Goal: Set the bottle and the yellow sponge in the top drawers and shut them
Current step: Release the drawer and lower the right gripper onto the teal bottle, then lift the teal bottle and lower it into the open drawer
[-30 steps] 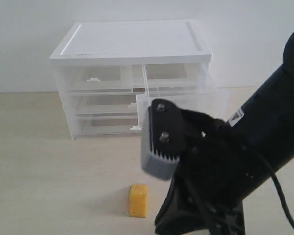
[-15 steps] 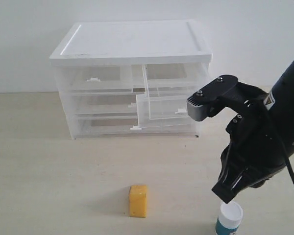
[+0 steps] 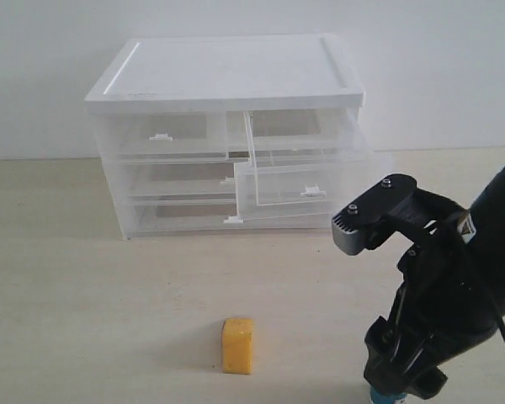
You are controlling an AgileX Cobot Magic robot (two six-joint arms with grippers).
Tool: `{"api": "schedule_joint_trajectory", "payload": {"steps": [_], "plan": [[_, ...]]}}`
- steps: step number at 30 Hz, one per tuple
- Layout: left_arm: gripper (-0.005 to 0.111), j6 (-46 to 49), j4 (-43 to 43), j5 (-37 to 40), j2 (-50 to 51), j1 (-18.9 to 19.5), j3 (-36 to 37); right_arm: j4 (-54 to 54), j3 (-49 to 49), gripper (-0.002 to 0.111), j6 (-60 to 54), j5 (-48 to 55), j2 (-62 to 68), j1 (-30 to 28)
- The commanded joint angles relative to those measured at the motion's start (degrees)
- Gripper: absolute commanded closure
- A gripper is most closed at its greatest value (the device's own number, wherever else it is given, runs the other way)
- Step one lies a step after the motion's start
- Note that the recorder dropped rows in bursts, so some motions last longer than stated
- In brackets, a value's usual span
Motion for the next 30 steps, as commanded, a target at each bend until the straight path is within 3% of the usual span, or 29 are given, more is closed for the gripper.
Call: {"api": "schedule_joint_trajectory", "payload": {"steps": [1, 11, 19, 23, 27, 30], "plan": [[0.103, 0.1, 0.0, 0.0, -0.2, 0.3, 0.2, -0.4, 2.2, 0.031, -0.7, -3.7, -0.2, -0.1], [0.103, 0.1, 0.0, 0.0, -0.2, 0.3, 0.2, -0.5, 3.4, 0.032, -0.1, -6.8, 9.7, -0.1], [0.103, 0.1, 0.0, 0.0, -0.2, 0.3, 0.2, -0.5, 3.2, 0.047, 0.0, -6.5, 11.5, -0.1], [0.103, 0.1, 0.0, 0.0, -0.2, 0.3, 0.2, -0.6, 3.2, 0.066, 0.0, -6.4, 11.5, -0.1], [0.103, 0.1, 0.0, 0.0, -0.2, 0.3, 0.2, -0.9, 3.1, 0.106, -0.6, -5.7, 11.5, -0.1], [0.103, 0.1, 0.0, 0.0, -0.2, 0.3, 0.2, -1.0, 3.1, 0.108, -0.6, -5.4, 11.5, -0.1]]}}
